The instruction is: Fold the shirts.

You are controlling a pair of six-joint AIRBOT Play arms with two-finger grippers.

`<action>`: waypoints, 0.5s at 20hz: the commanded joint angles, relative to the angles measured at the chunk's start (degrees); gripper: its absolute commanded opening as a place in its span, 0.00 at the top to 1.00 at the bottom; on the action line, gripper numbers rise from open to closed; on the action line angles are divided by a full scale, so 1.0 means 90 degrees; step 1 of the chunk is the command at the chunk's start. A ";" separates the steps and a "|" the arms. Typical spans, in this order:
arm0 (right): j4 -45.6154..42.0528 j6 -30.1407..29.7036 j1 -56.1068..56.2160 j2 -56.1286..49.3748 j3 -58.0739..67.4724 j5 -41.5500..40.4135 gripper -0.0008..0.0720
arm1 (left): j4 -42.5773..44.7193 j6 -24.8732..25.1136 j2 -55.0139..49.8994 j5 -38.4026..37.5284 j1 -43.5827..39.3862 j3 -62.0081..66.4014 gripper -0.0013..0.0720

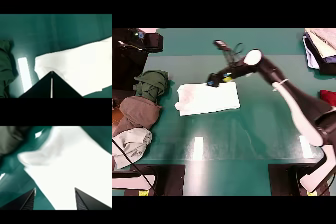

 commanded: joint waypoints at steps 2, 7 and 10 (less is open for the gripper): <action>-0.0270 0.0549 -0.1486 0.0410 -0.1387 0.0714 0.17 | -0.0192 0.0022 0.0000 0.0049 0.0002 -0.0102 0.95; 0.0906 0.0549 -0.2025 -0.0160 -0.1931 0.1010 0.12 | -0.0316 0.0022 -0.0012 0.0058 0.0002 -0.0267 0.95; 0.1353 0.0549 -0.1676 -0.0692 -0.1571 0.1018 0.12 | -0.0410 0.0024 -0.0012 0.0056 0.0002 -0.0267 0.95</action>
